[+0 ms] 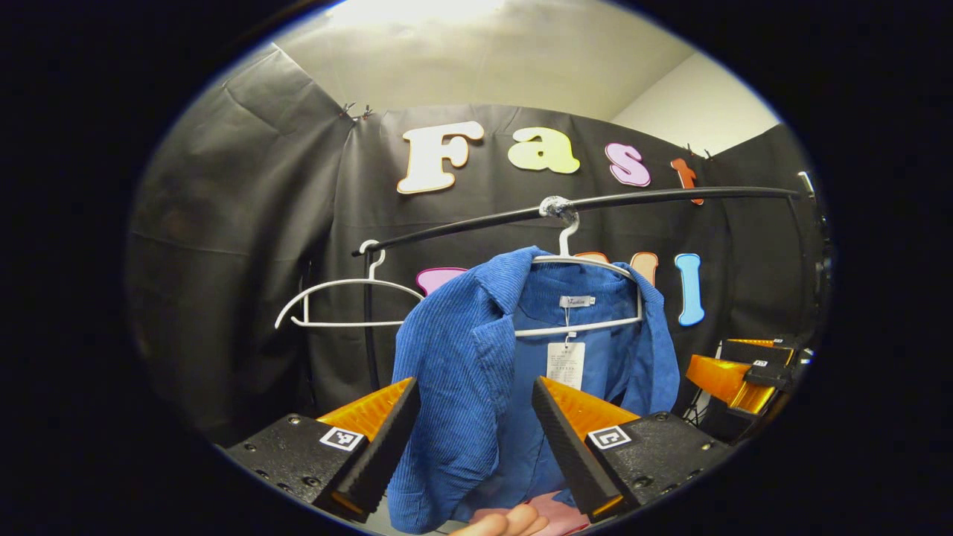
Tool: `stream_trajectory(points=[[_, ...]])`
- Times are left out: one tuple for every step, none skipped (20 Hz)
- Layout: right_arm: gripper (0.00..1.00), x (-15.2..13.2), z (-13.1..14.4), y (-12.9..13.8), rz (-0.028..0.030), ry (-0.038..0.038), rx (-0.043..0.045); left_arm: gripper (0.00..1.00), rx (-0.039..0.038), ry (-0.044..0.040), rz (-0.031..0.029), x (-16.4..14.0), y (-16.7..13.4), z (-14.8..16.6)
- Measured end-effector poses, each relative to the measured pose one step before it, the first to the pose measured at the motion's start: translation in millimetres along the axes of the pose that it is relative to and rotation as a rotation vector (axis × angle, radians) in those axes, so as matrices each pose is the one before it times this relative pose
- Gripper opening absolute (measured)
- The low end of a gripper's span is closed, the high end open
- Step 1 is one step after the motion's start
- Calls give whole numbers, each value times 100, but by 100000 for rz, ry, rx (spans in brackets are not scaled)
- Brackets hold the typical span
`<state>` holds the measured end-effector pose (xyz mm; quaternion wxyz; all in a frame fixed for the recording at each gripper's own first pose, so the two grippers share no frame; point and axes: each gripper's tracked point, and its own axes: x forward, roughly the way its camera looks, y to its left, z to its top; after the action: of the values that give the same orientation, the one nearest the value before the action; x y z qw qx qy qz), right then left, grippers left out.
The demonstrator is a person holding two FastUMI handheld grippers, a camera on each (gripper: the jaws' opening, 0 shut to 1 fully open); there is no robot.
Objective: Grasp the clothes on the hanger with both hands and then place them into the laundry hamper below.
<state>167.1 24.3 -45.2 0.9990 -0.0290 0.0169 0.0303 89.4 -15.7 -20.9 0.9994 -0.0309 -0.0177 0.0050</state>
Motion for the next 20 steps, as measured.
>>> stream_trajectory(points=[[98, 168, -71, -236, -320, 340, 412, 94, 687, -33, 1050, -79, 258, -208], [96, 242, -329, -180, -421, 600, 719, 92, 586, 568, 31, 34, -114, -478], [96, 263, -298, 116, 542, 1207, 1078, 92, 633, 1226, -279, 197, -237, -410], [98, 288, -336, 402, 1115, 604, 1291, 92, 199, 1023, -118, 422, -201, -463], [98, 521, -160, 287, 706, 844, 830, 93, 122, 1125, -583, 537, -361, -291], [98, 654, -185, 205, 782, 386, 303, 92, -338, -19, -756, 705, -508, -103], [100, 860, -255, 114, 17, 857, 172, 93, -310, 656, -759, 705, -504, -147], [100, 811, -316, -90, -770, 1233, 186, 92, 121, 594, -529, 720, -317, -210], [96, 925, -13, -34, -736, 418, 115, 93, 393, 576, 1021, 705, 200, -224], [98, 943, 58, -131, -886, -711, -260, 95, -103, 198, 1037, 802, 262, -178], [96, 850, 125, 366, 688, -413, 8, 96, -284, 762, 1317, 567, 225, -226], [99, 801, 228, 185, 298, -531, 27, 98, -303, 270, 88, 510, 94, -89], [95, 817, 71, -77, -957, 26, -350, 98, -307, -696, 537, 362, 174, 224], [100, 588, 189, -31, -377, 92, 756, 94, 1067, -3009, 557, 507, 322, 724], [89, 686, 299, 104, 40, -791, 1116, 93, 2057, -1564, 249, 523, 116, 759], [95, 808, 277, -90, -789, -90, 1165, 91, 1898, 493, -691, 346, -190, 189], [81, 585, -271, -571, -2126, 1795, 1167, 90, 1587, 2324, 325, 386, 71, 7], [67, 399, 102, -429, -1052, 528, 1704, 87, -131, 2373, 942, 352, 211, -144], [53, 536, 157, 106, 693, -377, 2544, 87, -1544, 1007, -260, 285, -54, 82], [53, 456, -57, 219, 1701, 441, 2065, 87, -1870, 470, 775, 419, 156, 214]])
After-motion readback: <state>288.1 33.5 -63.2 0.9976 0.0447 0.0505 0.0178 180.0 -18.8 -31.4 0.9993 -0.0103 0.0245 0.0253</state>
